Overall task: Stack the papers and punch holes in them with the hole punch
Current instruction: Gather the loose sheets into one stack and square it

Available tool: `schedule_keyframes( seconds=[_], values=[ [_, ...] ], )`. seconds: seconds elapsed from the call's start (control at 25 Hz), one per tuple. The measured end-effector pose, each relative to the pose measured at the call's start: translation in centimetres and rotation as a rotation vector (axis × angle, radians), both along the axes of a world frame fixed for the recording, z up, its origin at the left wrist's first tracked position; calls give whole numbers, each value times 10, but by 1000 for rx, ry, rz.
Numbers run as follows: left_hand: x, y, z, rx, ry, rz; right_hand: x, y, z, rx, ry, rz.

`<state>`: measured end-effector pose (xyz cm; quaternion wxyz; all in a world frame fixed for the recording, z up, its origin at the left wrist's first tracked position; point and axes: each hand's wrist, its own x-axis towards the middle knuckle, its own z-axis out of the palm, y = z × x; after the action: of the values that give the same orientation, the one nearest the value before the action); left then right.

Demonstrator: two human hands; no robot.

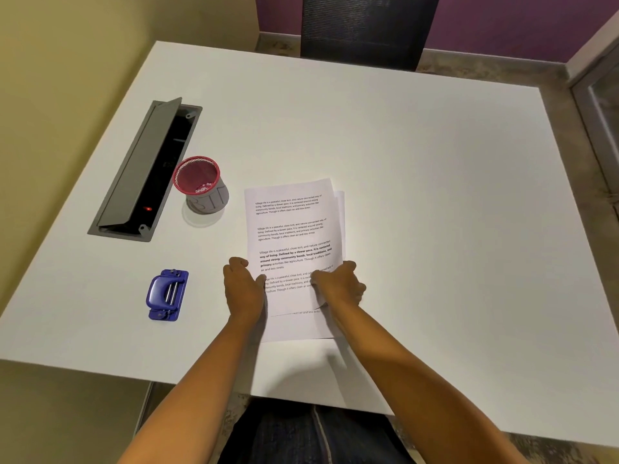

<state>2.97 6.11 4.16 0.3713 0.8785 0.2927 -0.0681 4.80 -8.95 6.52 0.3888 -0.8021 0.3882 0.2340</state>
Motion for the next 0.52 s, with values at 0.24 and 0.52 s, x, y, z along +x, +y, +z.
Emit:
schedule_keyframes(
  seconds=[0.24, 0.52],
  values=[
    [0, 0, -2, -15, -6, 10, -2, 14, -4, -191, -29, 99],
    [0, -1, -2, -12, -9, 1, -2, 7, -8, -16, -105, -10]
  ],
)
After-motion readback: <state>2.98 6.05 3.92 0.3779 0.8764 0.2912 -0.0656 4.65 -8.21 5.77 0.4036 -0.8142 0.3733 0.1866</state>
